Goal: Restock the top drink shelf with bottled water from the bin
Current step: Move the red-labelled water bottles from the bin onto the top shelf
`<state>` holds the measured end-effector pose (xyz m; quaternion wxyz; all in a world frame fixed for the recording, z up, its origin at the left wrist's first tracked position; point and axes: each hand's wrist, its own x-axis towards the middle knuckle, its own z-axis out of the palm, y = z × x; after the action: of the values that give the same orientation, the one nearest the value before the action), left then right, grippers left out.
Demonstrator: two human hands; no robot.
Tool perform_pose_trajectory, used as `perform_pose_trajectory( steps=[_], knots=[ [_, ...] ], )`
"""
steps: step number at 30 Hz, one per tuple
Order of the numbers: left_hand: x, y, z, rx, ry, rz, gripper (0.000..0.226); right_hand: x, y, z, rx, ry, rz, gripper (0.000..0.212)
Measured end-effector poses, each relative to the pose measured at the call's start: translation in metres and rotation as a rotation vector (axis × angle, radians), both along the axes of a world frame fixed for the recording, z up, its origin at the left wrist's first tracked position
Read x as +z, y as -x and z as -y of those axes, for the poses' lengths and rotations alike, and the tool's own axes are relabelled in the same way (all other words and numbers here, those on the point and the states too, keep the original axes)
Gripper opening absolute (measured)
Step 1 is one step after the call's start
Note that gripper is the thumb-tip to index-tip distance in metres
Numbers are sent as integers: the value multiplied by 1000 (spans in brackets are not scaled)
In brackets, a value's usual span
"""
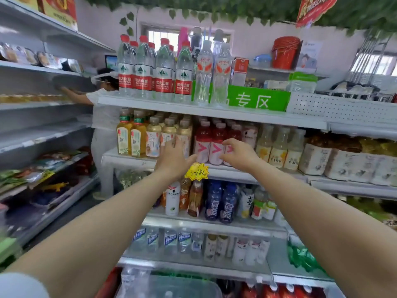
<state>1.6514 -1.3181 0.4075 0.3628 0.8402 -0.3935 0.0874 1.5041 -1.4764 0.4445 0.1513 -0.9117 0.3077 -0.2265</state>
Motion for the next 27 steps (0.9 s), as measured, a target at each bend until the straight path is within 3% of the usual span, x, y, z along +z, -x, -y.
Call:
perform_pose_trajectory(
  steps=[5, 21, 27],
  knots=[
    [-85, -2, -19, 12, -119, -104, 62, -90, -2, -6, 37, -89, -138, 61],
    [-391, -12, -110, 258, -570, -603, 70, -377, -43, -19, 204, -457, -637, 61],
    [-477, 23, -149, 395, -711, -531, 70, -461, -52, -31, 256, -605, -770, 59]
  ],
)
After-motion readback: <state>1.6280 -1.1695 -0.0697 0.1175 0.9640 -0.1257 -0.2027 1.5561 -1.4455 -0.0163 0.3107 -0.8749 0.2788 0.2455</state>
